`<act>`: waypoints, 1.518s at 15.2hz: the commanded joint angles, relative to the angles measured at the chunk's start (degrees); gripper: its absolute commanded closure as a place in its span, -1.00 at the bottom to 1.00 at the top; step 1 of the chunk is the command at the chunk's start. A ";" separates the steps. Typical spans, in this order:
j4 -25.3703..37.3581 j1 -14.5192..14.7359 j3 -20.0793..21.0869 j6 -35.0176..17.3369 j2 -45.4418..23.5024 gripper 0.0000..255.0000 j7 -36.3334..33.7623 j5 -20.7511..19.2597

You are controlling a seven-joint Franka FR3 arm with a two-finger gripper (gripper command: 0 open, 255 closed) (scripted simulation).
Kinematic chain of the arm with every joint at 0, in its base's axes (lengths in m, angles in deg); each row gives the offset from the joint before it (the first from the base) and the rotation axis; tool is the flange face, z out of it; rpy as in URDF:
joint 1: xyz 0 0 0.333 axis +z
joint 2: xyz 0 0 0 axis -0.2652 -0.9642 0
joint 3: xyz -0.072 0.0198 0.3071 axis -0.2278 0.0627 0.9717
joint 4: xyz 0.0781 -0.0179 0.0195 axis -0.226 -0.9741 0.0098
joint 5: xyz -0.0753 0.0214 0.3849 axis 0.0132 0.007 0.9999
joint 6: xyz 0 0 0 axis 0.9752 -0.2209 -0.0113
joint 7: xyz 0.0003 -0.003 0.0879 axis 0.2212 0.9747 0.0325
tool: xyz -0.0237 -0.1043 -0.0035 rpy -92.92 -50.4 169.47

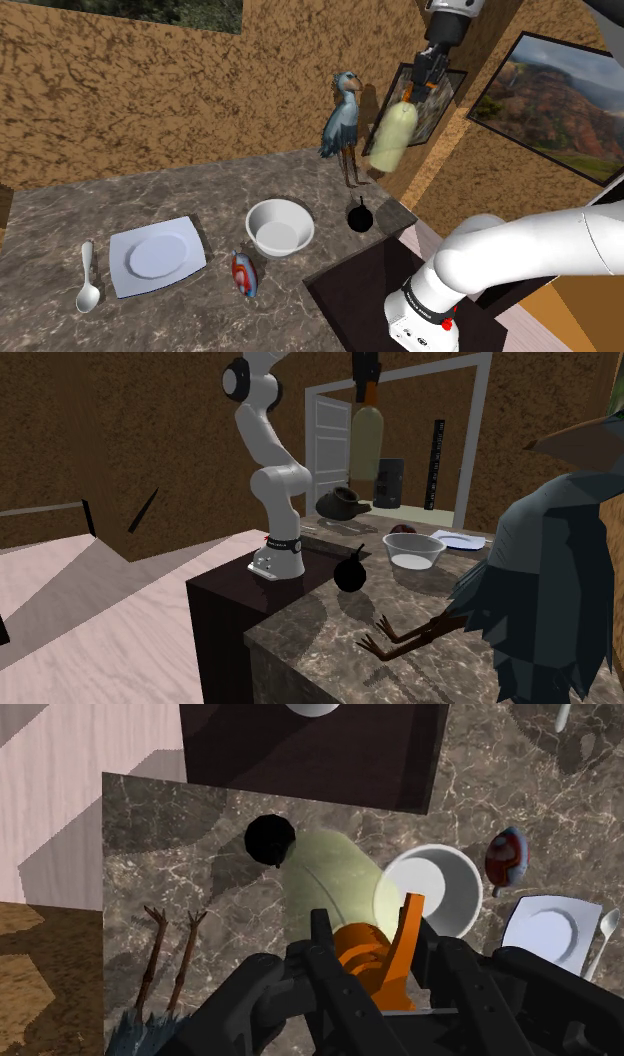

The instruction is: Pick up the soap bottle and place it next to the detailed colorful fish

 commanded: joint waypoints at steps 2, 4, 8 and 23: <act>0.44 0.70 3.48 -0.90 -1.19 1.00 -4.47 2.53; 1.07 1.17 5.85 -1.25 -2.00 1.00 -7.43 4.14; 3.06 2.14 10.58 -2.12 -4.33 1.00 -13.39 7.03; 20.50 6.11 29.43 -5.76 -22.73 1.00 -37.37 9.95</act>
